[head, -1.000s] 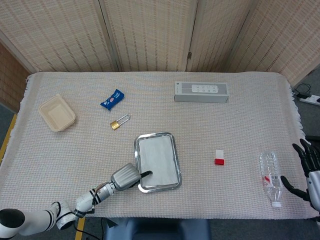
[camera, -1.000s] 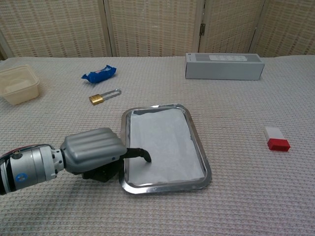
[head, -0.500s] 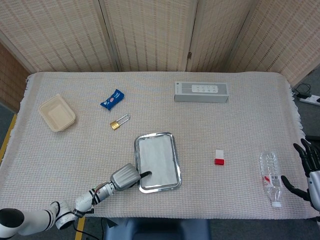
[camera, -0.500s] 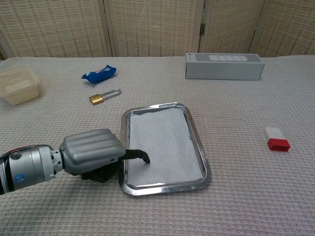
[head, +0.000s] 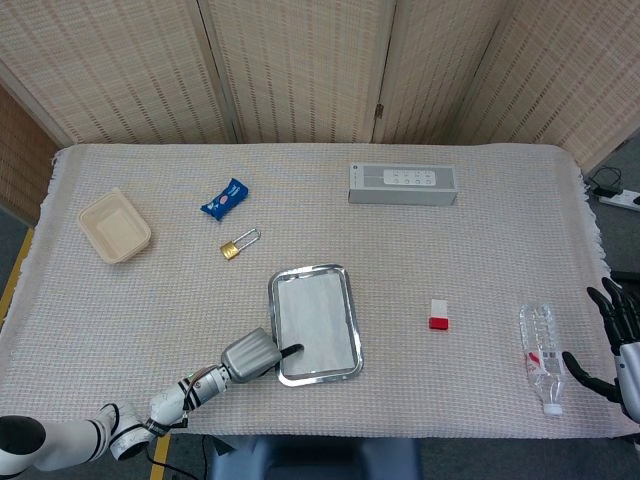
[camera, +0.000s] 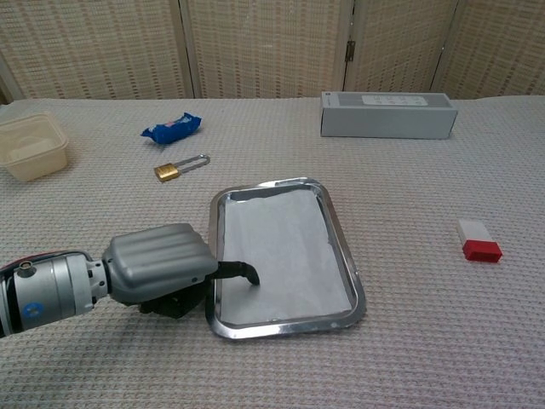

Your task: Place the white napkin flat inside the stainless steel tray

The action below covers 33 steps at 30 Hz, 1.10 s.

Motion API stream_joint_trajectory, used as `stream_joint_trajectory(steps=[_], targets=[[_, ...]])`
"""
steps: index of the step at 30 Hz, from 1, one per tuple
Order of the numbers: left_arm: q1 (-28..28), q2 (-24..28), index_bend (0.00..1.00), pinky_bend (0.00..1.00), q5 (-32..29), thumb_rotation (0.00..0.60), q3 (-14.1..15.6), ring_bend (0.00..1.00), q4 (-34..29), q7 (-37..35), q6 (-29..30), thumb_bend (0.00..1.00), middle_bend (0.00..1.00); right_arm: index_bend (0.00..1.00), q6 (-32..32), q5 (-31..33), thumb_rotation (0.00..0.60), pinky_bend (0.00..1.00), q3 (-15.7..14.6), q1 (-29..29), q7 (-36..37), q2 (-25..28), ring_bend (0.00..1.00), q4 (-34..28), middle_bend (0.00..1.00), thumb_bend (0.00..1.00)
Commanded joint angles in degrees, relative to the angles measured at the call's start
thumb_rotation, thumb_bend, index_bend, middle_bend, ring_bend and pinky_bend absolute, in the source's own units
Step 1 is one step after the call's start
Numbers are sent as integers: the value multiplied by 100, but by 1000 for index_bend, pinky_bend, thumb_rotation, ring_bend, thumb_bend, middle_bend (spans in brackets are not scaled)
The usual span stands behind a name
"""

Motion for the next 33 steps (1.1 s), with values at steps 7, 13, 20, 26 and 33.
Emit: stream_joint_trajectory(steps=[7, 13, 20, 26, 33], targets=[[37, -34, 248, 1000, 45, 600, -125, 1000, 42, -30, 313, 957, 1000, 0, 8, -21, 600, 0, -10, -4, 17, 9, 0, -3, 0, 325], [66, 35, 236, 1000, 29, 600, -256, 1000, -41, 30, 533, 957, 1000, 0, 61, -44, 600, 0, -6, -21, 29, 16, 0, -6, 0, 326], [191, 302, 216, 1000, 13, 600, -391, 996, -349, 248, 906, 942, 1000, 0, 68, -69, 600, 0, -19, -26, 7, 21, 0, 3, 0, 325], [975, 900, 180, 974, -526, 600, -545, 786, -799, 370, 1797, 918, 986, 0, 11, -45, 600, 0, -23, -10, -66, 7, 0, 3, 0, 325], [2134, 1827, 105, 227, -1579, 600, -541, 170, -1822, 564, 2550, 404, 331, 0, -146, -15, 600, 0, -42, 47, -330, -96, 0, -20, 0, 326]])
